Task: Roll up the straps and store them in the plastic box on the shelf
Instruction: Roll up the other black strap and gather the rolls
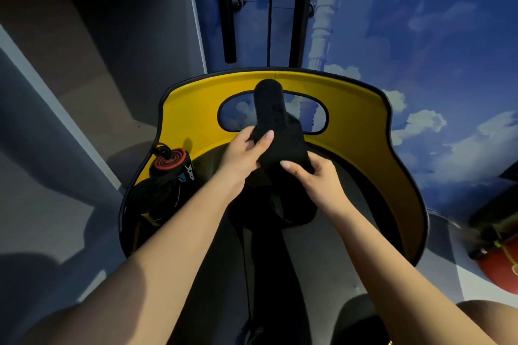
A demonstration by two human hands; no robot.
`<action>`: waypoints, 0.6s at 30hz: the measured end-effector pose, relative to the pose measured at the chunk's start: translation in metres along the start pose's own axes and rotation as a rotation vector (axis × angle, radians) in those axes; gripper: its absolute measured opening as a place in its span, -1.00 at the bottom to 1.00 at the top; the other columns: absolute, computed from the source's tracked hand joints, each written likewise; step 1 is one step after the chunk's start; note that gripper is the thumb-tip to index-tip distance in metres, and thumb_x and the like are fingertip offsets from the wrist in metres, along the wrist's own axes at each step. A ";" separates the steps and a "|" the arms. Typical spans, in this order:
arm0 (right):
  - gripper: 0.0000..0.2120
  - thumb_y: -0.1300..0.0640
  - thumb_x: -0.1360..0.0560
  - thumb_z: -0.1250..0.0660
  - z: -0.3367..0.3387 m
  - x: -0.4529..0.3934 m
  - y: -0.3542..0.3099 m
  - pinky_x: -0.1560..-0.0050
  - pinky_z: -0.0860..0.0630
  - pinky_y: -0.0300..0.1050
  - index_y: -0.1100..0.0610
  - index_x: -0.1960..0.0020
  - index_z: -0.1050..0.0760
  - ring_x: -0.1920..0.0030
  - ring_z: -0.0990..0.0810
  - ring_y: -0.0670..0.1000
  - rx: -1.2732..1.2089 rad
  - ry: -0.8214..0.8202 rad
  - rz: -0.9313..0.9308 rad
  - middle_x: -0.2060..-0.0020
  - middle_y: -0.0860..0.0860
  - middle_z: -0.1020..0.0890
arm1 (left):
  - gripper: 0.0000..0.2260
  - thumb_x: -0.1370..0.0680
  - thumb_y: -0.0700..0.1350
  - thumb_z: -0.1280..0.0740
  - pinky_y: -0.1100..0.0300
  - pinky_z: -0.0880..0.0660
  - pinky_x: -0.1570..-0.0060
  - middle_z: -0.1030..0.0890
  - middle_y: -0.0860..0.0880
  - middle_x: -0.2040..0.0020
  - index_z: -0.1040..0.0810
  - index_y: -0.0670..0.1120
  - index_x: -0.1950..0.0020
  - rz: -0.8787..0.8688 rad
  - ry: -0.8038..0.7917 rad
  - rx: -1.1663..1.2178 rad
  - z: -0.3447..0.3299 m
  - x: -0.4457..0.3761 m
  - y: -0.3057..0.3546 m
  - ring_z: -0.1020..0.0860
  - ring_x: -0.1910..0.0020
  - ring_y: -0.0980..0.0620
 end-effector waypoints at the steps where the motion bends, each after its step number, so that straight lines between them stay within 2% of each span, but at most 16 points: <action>1: -0.88 0.10 -0.46 -0.40 -0.002 -0.005 -0.004 0.05 -0.52 -0.24 -0.13 0.09 -0.60 0.05 -0.65 -0.14 -0.002 -0.001 0.003 0.15 -0.17 -0.70 | -0.74 -0.54 -0.12 -0.32 0.13 -0.56 -0.04 -0.62 -0.01 -0.05 -0.45 -0.06 -0.22 0.018 -0.013 0.020 0.001 -0.003 0.000 -0.59 -0.06 0.06; 4: -0.89 0.06 -0.46 -0.40 -0.010 -0.021 -0.005 -0.01 -0.57 -0.11 -0.06 0.01 -0.59 0.04 -0.66 -0.09 0.011 -0.010 -0.026 0.11 -0.10 -0.70 | -0.58 -0.52 -0.20 -0.33 0.04 -0.54 -0.08 -0.57 -0.09 -0.20 -0.37 -0.10 -0.36 0.075 -0.025 0.077 0.010 -0.009 -0.008 -0.55 -0.17 -0.03; 7: -0.77 0.02 -0.47 -0.39 -0.021 -0.035 0.010 -0.10 -0.55 0.02 0.04 -0.11 -0.55 -0.02 -0.63 -0.04 0.074 -0.028 -0.102 0.02 -0.05 -0.67 | -0.57 -0.52 -0.25 -0.33 0.03 -0.54 -0.07 -0.55 -0.10 -0.24 -0.36 -0.11 -0.38 0.133 -0.004 0.087 0.020 -0.016 -0.022 -0.54 -0.17 -0.05; 8: -0.73 0.01 -0.48 -0.37 -0.026 -0.038 0.019 -0.12 -0.53 0.00 0.07 -0.15 -0.52 -0.05 -0.61 -0.04 0.095 -0.040 -0.138 -0.02 -0.05 -0.65 | -0.59 -0.53 -0.25 -0.33 0.07 -0.55 0.00 -0.56 -0.08 -0.22 -0.37 -0.10 -0.36 0.152 0.025 0.062 0.025 -0.018 -0.028 -0.56 -0.12 -0.02; 11: -0.66 0.02 -0.55 -0.27 -0.042 -0.039 0.054 -0.05 -0.36 -0.24 0.12 -0.29 -0.43 -0.12 -0.49 -0.07 0.147 -0.076 -0.281 -0.11 -0.03 -0.55 | -0.56 -0.52 -0.22 -0.35 0.17 -0.54 0.23 -0.56 -0.06 -0.20 -0.35 -0.04 -0.38 0.231 0.127 -0.049 0.041 -0.026 -0.052 -0.56 -0.05 0.00; 14: -0.69 0.04 -0.59 -0.21 -0.054 -0.040 0.087 -0.03 -0.35 -0.19 0.12 -0.29 -0.39 -0.13 -0.50 0.02 0.114 -0.075 -0.405 -0.15 0.05 -0.54 | -0.55 -0.53 -0.21 -0.34 0.17 -0.54 0.24 -0.55 -0.09 -0.23 -0.33 -0.06 -0.40 0.270 0.155 -0.138 0.054 -0.038 -0.070 -0.55 -0.09 -0.03; 18: -0.74 0.06 -0.58 -0.22 -0.060 -0.056 0.116 -0.06 -0.44 -0.09 0.12 -0.23 -0.41 -0.11 -0.53 0.07 0.101 -0.015 -0.483 -0.13 0.08 -0.56 | -0.57 -0.58 -0.21 -0.27 0.19 -0.51 0.27 -0.52 -0.11 -0.25 -0.27 -0.07 -0.44 0.341 0.172 -0.134 0.062 -0.053 -0.085 -0.52 -0.02 0.00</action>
Point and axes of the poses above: each hand's wrist, its own x-axis away from the middle knuckle, its own z-axis out of the back of the hand, y = z × x, the point moved 10 cm from there along -x, towards the middle knuckle
